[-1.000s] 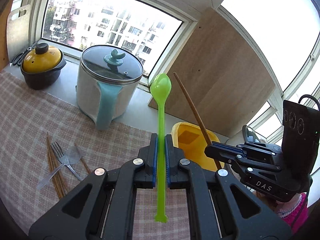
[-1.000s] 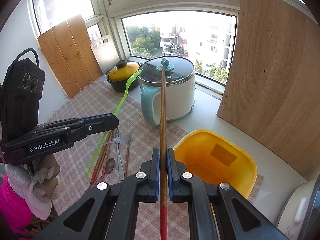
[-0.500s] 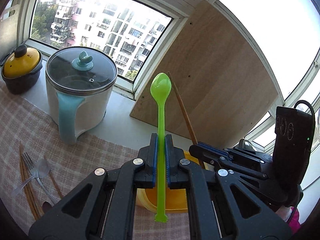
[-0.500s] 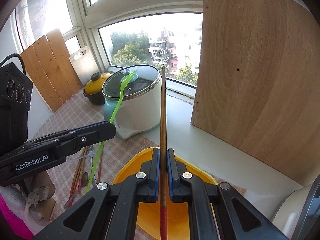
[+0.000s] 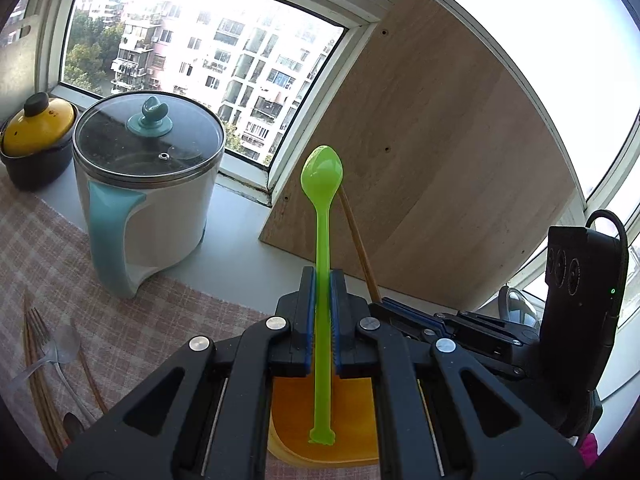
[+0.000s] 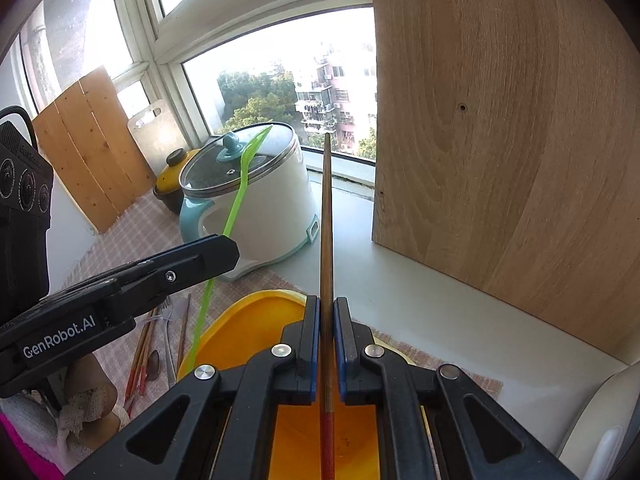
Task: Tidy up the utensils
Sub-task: 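Carry the green spoon and chopstick in both tools to the yellow container, then open both tools to drop the green spoon and chopstick into the container, then grasp the clear plastic spoon with the left tool while the right tool grasps a chopstick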
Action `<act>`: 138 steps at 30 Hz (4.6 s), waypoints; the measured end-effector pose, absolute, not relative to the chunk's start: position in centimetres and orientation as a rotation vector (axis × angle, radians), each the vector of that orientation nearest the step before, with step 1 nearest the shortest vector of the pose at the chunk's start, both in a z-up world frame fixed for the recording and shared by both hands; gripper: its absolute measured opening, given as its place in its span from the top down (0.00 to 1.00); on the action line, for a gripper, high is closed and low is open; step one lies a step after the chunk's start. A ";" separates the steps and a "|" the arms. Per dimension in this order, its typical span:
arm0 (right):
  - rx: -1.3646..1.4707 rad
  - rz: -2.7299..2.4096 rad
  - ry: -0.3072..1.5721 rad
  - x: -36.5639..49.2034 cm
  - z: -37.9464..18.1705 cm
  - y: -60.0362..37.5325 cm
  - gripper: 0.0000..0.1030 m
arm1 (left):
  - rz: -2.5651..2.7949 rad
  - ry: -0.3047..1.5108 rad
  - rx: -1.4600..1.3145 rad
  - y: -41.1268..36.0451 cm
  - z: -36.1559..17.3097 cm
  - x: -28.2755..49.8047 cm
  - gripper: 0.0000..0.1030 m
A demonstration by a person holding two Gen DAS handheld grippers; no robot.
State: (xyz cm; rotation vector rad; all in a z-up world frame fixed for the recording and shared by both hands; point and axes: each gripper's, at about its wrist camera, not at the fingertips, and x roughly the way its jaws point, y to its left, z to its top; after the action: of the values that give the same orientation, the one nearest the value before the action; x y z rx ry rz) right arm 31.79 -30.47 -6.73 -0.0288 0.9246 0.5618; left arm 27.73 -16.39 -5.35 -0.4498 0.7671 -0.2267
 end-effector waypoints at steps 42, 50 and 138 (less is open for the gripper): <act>-0.050 0.536 0.902 27.8 -6.2 -31.1 0.65 | -0.232 0.823 -0.310 -16.4 -5.3 23.9 0.96; -0.063 0.557 0.862 25.0 -4.6 -29.7 0.31 | -0.192 0.831 -0.286 -12.7 -4.8 21.0 0.76; -0.381 0.605 1.308 27.1 -19.8 -5.0 0.96 | -0.275 1.219 -0.134 5.3 -18.5 20.7 0.95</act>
State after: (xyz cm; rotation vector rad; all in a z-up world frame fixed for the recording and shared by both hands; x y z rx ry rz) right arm 27.12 -5.04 -19.83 -0.3814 1.3076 0.6046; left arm 20.71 5.35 -18.46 -0.1336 1.2193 -0.2753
